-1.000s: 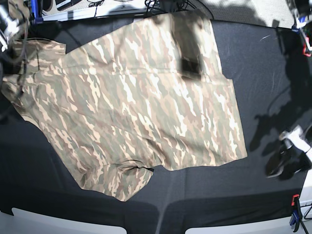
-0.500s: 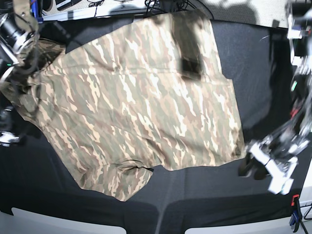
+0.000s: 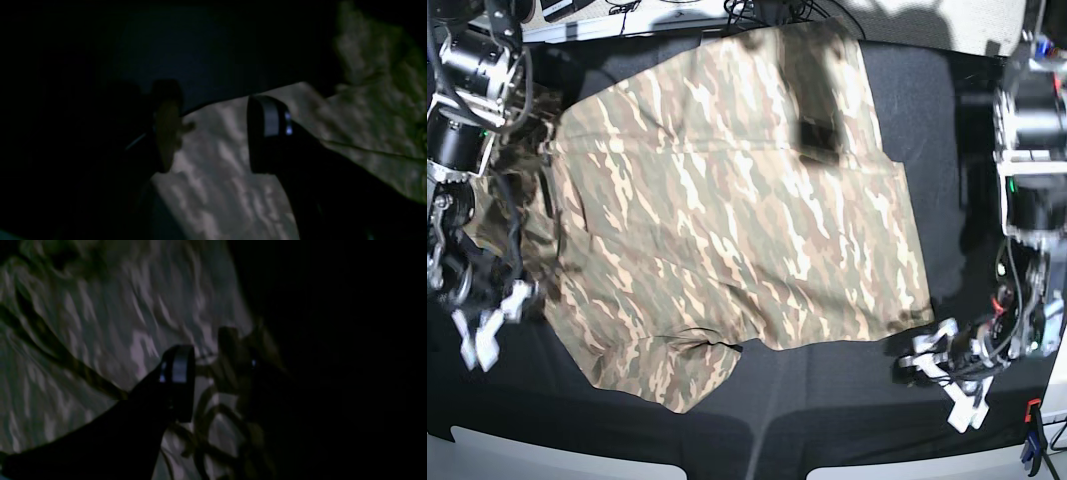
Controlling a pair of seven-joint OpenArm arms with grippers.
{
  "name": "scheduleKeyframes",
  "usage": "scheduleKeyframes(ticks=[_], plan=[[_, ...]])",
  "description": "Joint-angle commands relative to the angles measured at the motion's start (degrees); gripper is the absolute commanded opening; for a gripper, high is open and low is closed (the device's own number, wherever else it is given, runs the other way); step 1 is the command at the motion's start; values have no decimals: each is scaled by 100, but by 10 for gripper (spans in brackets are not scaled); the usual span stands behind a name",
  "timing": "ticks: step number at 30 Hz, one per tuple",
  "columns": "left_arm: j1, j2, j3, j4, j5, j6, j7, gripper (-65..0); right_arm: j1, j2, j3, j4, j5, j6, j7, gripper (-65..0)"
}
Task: Layout the t-shirt on the table in an organized manner, then fold the t-shirt properly
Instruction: 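Lower both grippers and grasp the shirt's hem corners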
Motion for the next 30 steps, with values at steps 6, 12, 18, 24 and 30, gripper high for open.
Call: scheduleKeyframes(ticks=[6,12,18,24,30], plan=[[-308,-55,-24,-662,-114,-352,-251,-350,138,-481,24,1405,162,34,-295,-440],[-295,-57,-24,-826,61,-352,-293,-350,-212,-1091,24,2420,321,34,-433,-440],[-297,-57,-26,-831,953,-101,-763,-350,-1213,-1499,24,2863,317,34,-422,-440],[-299,-57,-24,-977,1381,-109,-1154,-350,-2033,-1652,24,3204,319,34,-376,-440],[-402,-107,-26,-1851,1593,-111,-1641,-349,-2490,-1687,24,3646,319,34,-385,-440]])
